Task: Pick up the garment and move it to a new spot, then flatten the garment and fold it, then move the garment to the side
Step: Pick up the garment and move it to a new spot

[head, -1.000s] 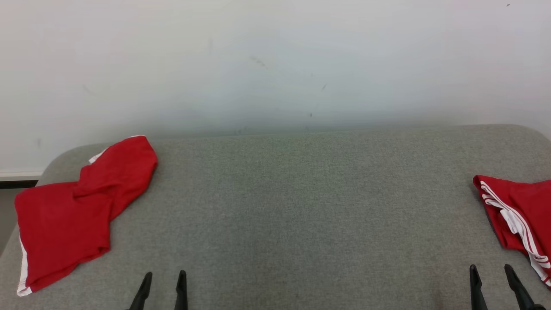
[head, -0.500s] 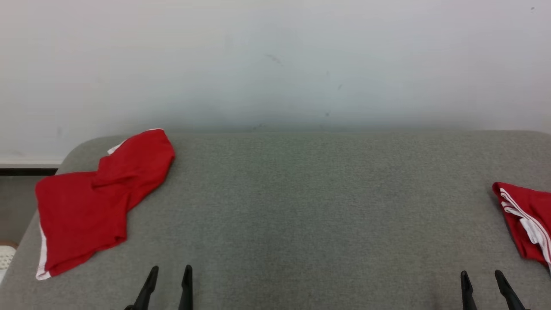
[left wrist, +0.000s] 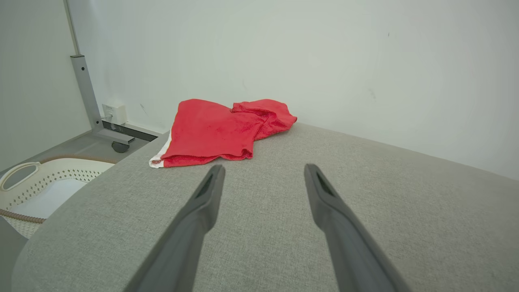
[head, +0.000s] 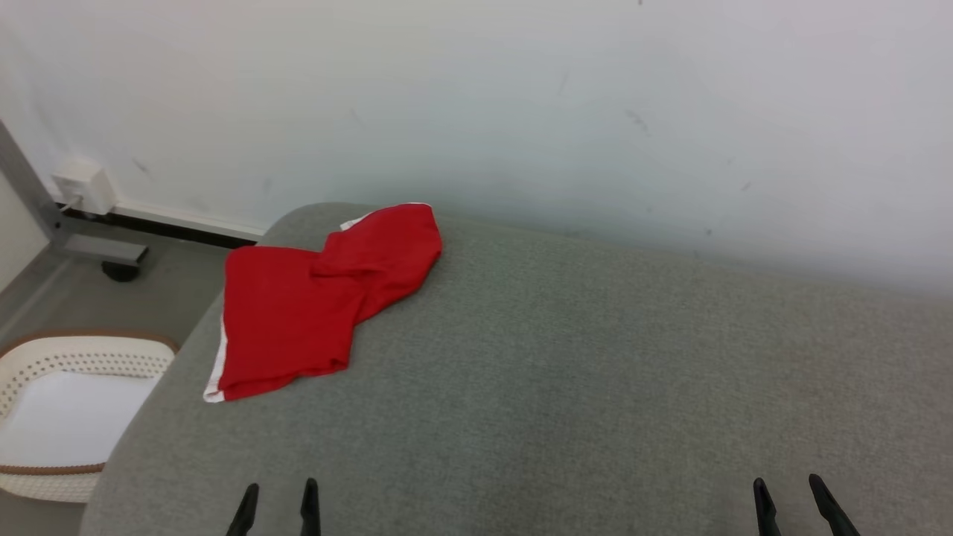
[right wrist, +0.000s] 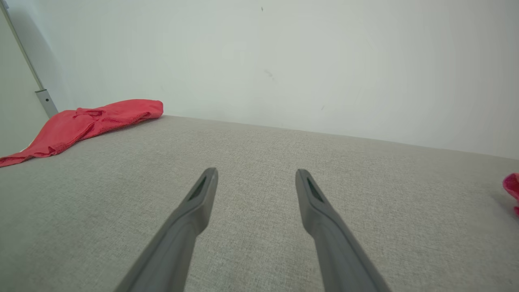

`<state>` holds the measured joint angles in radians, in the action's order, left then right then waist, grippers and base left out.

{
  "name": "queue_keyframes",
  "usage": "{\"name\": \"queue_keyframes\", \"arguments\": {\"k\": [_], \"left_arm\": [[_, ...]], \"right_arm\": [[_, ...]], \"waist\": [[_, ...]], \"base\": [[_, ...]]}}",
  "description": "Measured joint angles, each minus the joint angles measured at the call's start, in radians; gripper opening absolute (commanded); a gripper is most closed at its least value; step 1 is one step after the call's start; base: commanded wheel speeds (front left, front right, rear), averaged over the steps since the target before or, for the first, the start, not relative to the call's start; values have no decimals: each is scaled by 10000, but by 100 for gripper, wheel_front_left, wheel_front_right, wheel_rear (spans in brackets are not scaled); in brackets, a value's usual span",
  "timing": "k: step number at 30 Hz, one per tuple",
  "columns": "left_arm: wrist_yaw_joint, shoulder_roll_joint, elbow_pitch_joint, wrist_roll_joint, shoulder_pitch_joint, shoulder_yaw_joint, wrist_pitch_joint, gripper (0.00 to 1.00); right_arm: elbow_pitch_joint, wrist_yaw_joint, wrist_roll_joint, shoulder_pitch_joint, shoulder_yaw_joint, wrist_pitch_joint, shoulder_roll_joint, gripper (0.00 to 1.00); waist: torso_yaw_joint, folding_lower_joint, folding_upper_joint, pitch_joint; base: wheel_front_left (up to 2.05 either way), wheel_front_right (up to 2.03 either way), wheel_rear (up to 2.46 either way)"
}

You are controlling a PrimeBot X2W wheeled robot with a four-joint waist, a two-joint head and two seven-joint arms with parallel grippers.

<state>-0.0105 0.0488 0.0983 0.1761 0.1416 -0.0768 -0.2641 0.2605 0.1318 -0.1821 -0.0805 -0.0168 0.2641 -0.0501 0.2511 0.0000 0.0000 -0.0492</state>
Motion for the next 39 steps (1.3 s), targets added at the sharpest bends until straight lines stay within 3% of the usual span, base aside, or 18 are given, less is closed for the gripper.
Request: {"name": "queue_keyframes", "arguments": {"k": [6, 15, 23, 28, 39], "left_arm": [[12, 0, -56, 0, 97, 75, 0, 100], [424, 6, 59, -23, -744, 679, 0, 100], [899, 194, 1670, 418, -4175, 959, 42, 100], [1028, 675, 3068, 750, -6822, 1049, 993, 100], [1020, 1175, 6218, 909, -10487, 988, 2059, 100]], "right_arm": [[71, 0, -23, -3, -90, 2, 2, 100], [12, 0, 230, 202, 67, 2, 10, 100], [-506, 0, 663, 1422, 443, 2, -938, 100], [-830, 0, 681, 2150, 865, 2, -1590, 100], [-1728, 15, 706, 2848, 1164, 2, -2332, 100]], "waist": [[470, 0, 0, -140], [267, 0, 0, 542], [124, 3, 0, 2404], [68, 4, 0, 3759], [-103, 2, -1, 6021]], "base": [[0, 0, 0], [0, 0, 0], [0, 0, 0], [0, 0, 0], [0, 0, 0]]}}
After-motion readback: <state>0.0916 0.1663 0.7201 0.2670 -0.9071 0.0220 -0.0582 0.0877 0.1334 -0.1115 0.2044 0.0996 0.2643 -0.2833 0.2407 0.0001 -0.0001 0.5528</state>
